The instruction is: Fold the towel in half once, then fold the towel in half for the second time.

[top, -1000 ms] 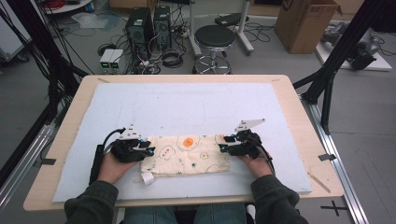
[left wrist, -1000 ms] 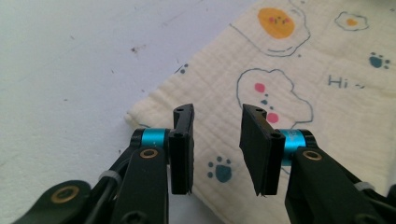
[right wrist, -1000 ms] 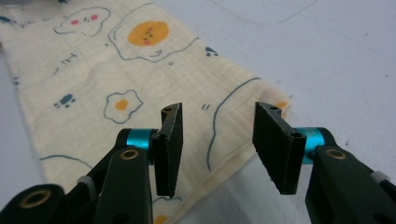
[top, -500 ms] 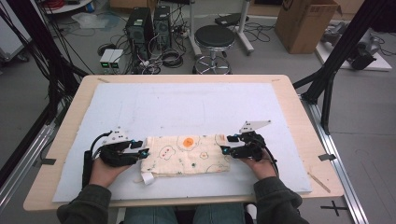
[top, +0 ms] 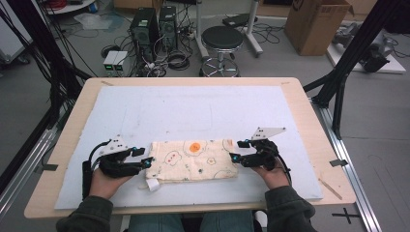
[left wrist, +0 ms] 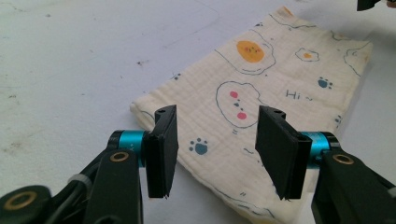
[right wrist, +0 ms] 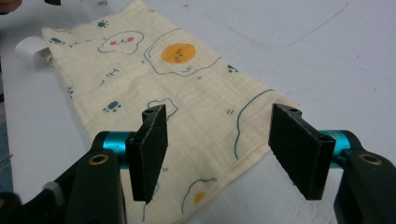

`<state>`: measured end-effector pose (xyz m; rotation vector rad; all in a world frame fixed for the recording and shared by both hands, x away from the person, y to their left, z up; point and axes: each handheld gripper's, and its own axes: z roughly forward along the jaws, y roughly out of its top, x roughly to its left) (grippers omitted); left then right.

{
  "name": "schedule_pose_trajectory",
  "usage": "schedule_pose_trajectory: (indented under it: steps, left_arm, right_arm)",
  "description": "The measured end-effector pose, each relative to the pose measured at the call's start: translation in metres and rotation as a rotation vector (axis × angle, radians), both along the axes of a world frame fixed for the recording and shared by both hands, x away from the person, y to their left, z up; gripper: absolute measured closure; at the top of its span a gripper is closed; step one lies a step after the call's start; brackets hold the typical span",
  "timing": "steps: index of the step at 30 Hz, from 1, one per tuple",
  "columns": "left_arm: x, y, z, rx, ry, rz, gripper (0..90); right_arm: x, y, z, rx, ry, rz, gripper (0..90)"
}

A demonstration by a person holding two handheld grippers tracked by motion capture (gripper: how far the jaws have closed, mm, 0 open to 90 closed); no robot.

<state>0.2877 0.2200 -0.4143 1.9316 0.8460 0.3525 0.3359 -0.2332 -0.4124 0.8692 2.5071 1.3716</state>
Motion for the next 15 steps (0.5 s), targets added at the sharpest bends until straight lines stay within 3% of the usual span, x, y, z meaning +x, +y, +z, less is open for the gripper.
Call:
schedule_pose_trajectory:
  steps: [15]
  left_arm:
    - [0.002, 0.0005, -0.0006, 0.005, -0.016, 0.007, 44.8]
  right_arm:
    - [0.0005, 0.0054, -0.0022, -0.027, 0.0, 0.0, 35.9]
